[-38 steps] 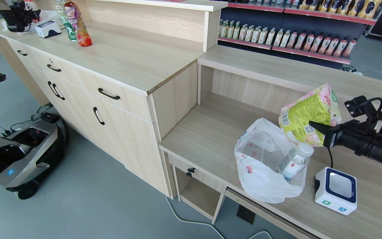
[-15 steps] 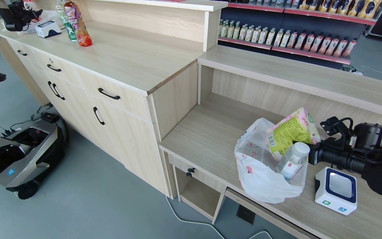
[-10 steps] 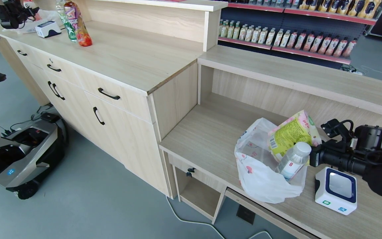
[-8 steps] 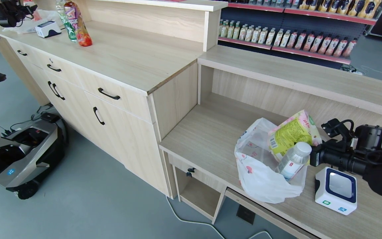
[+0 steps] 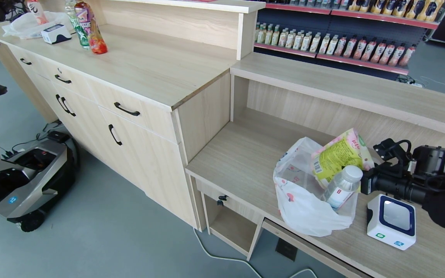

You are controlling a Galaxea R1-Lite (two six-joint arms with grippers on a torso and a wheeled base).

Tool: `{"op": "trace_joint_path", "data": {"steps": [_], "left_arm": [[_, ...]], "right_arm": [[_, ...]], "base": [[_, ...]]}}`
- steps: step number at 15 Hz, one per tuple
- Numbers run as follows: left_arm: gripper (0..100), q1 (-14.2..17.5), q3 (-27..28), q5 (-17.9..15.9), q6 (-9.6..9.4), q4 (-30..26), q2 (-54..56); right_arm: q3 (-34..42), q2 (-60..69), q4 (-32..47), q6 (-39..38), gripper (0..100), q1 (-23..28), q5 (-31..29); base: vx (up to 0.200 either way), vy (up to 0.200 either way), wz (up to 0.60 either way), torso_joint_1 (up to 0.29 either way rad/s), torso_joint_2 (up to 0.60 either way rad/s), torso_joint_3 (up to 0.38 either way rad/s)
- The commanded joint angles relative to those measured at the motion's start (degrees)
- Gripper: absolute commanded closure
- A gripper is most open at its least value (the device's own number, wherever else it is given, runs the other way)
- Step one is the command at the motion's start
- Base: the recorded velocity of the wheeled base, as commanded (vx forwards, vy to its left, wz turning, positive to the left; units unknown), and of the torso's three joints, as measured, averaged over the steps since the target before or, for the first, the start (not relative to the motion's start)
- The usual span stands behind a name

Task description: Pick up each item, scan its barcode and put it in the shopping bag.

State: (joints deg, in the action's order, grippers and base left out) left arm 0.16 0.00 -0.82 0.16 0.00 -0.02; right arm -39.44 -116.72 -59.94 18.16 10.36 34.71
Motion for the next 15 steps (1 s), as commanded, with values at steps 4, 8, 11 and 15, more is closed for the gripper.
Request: {"op": "trace_joint_path", "data": {"steps": [4, 8, 11, 15], "left_arm": [[0, 0.0, 0.0, 0.0, 0.02, 0.0, 0.0], [0, 0.0, 0.0, -0.1, 0.02, 0.0, 0.0], [0, 0.0, 0.0, 0.0, 0.02, 0.0, 0.0], [0, 0.0, 0.0, 0.0, 0.02, 0.0, 0.0]], "right_arm": [[-1.7, -0.4, -0.4, -0.1, 100, 0.0, 0.8], [-2.4, -0.2, -6.3, -6.9, 100, -0.1, 2.5], [-4.2, -0.7, -6.9, -9.4, 100, -0.3, 2.5], [-6.4, -1.1, -6.8, -10.8, 100, -1.4, 2.5]], "base": [[0.0, 0.0, 0.0, 0.0, 0.0, 0.0], [0.0, 0.0, 0.0, 0.0, 0.0, 0.0], [0.0, 0.0, 0.0, 0.0, 0.0, 0.0], [0.0, 0.0, 0.0, 0.0, 0.0, 0.0]]}}
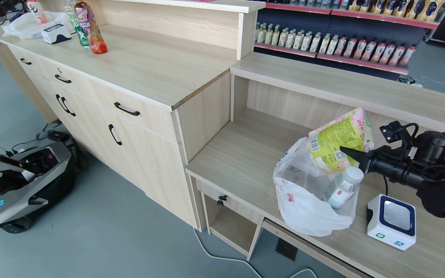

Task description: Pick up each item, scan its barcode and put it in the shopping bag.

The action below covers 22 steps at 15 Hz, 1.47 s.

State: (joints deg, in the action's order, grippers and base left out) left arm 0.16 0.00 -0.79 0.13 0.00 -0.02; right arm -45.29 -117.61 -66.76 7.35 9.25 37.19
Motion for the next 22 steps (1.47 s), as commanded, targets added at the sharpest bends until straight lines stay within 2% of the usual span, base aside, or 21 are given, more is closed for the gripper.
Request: {"op": "trace_joint_path", "data": {"steps": [1, 5, 11, 17, 19, 22], "left_arm": [[0, 0.0, 0.0, 0.0, 0.04, 0.0, 0.0], [0, 0.0, 0.0, -0.1, 0.04, 0.0, 0.0], [0, 0.0, 0.0, 0.0, 0.04, 0.0, 0.0], [0, 0.0, 0.0, 0.0, 0.04, 0.0, 0.0], [0, 0.0, 0.0, 0.0, 0.04, 0.0, 0.0], [0, 0.0, 0.0, -0.1, -0.05, 0.0, 0.0]], "right_arm": [[-0.8, -0.2, 0.0, -0.3, 100, -0.5, 0.0], [-5.5, 0.5, 0.1, -3.4, 100, -2.7, 0.0], [-6.9, -0.9, 0.0, -2.7, 100, -3.4, 0.1], [-16.1, -2.9, 2.4, -4.2, 100, -7.6, -0.2], [-16.5, -1.5, 2.4, -4.2, 100, -9.0, -0.2], [-17.6, 2.3, -2.1, -3.1, 100, -11.6, 0.2]], "base": [[0.0, 0.0, 0.0, 0.0, 0.0, 0.0], [0.0, 0.0, 0.0, 0.0, 0.0, 0.0], [0.0, 0.0, 0.0, 0.0, 0.0, 0.0], [0.0, 0.0, 0.0, 0.0, 0.0, 0.0], [0.0, 0.0, 0.0, 0.0, 0.0, 0.0], [0.0, 0.0, 0.0, 0.0, 0.0, 0.0]]}}
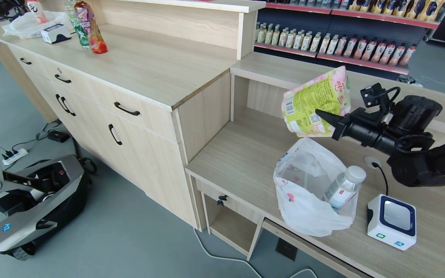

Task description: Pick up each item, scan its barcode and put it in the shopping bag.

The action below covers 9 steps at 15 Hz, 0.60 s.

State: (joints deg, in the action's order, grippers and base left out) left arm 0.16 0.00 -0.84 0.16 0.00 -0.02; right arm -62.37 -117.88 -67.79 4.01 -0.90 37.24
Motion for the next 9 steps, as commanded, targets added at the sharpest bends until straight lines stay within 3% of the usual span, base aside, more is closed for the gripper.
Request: {"op": "trace_joint_path", "data": {"steps": [1, 6, 9], "left_arm": [[0, 0.0, 0.0, 0.0, 0.02, 0.0, 0.0], [0, 0.0, 0.0, 0.1, 0.02, 0.0, 0.0], [0, 0.0, 0.0, 0.0, 0.02, 0.0, 0.0]], "right_arm": [[0.4, 4.2, -1.1, 0.1, 100, -2.4, 0.7], [9.9, 6.6, 0.8, 4.1, 100, -7.8, 1.3], [12.0, 5.6, 1.7, 5.3, 100, -8.0, 1.1]], "base": [[0.0, 0.0, 0.0, 0.0, 0.0, 0.0], [0.0, 0.0, 0.0, 0.0, 0.0, 0.0], [0.0, 0.0, 0.0, 0.0, 0.0, 0.0]]}}
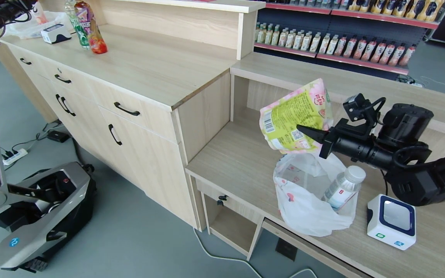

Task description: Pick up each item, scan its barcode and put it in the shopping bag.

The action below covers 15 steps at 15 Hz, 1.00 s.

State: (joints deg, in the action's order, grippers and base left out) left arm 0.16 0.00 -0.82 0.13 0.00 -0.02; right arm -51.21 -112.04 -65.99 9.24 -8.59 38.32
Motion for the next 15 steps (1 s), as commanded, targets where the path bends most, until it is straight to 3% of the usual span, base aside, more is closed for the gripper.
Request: {"op": "trace_joint_path", "data": {"steps": [1, 15], "left_arm": [[0, 0.0, 0.0, -0.1, 0.04, 0.0, 0.0], [0, 0.0, 0.0, 0.0, 0.04, 0.0, 0.0]], "right_arm": [[1.5, -0.2, 0.9, 0.3, 100, -0.2, -0.1], [12.1, -1.8, 1.3, 7.8, 100, 4.4, -0.1]], "base": [[0.0, 0.0, 0.0, 0.0, 0.0, 0.0], [0.0, 0.0, 0.0, 0.0, 0.0, 0.0]]}}
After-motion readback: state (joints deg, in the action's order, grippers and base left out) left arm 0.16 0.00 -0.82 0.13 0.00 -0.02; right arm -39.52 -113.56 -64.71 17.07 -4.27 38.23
